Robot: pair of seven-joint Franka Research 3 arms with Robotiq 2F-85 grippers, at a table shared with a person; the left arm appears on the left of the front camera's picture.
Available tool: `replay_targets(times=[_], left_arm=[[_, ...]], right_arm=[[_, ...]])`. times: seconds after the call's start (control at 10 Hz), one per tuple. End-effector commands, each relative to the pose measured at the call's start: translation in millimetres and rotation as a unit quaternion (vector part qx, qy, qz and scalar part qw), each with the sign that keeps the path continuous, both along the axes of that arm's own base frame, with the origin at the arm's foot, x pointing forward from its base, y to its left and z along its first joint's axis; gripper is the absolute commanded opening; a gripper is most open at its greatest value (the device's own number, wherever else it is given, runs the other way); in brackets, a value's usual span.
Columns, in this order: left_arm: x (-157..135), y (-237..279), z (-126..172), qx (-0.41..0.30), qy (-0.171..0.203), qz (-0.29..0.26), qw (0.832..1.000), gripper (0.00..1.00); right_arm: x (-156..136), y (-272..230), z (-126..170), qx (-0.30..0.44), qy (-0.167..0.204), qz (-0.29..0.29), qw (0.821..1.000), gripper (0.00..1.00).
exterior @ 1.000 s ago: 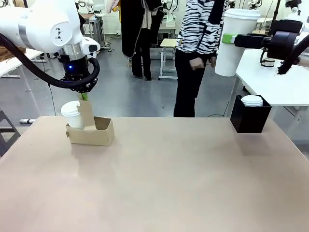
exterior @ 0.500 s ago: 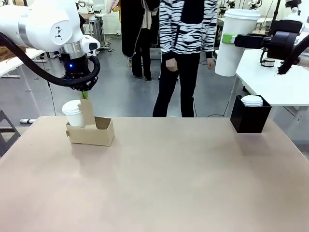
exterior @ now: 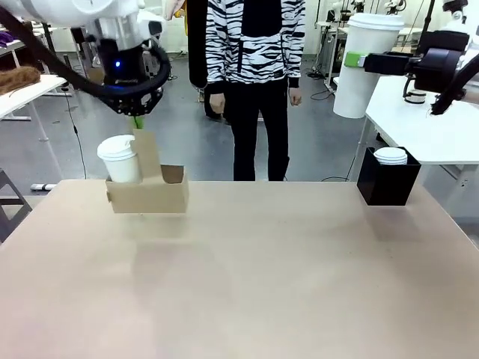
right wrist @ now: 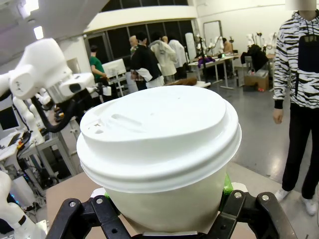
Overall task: Pour a drink into a cup and package it in a carrier.
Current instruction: Position the Cup Carrier in the center of the table.
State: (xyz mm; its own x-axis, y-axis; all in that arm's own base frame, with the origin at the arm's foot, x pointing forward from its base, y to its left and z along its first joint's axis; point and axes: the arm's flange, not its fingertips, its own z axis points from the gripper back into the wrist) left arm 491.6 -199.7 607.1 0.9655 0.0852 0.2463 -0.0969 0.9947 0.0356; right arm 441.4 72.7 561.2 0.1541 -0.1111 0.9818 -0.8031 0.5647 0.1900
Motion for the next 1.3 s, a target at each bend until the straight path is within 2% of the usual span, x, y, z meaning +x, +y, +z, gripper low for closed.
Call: replay_targets(times=[0.0,0.2,0.4,0.8,1.2], left_arm=[[-28,-37,9,-0.014,-0.011,0.02,1.0,0.01],[-60,-90,-1,-0.016,-0.009,0.02,1.0,0.01],[-82,-137,-25,-0.011,-0.001,0.019,1.0,0.01],[-88,-184,-84,-0.018,0.01,0.021,1.0,0.01],[-100,-202,-108,-0.017,0.024,-0.01,1.0,0.01]], right_arm=[[1,3,0,0.007,-0.014,-0.003,1.0,0.81],[1,3,0,0.007,-0.014,-0.003,1.0,0.81],[1,3,0,0.007,-0.014,-0.003,1.0,0.81],[1,3,0,0.007,-0.014,-0.003,1.0,0.81],[1,3,0,0.007,-0.014,-0.003,1.0,0.81]])
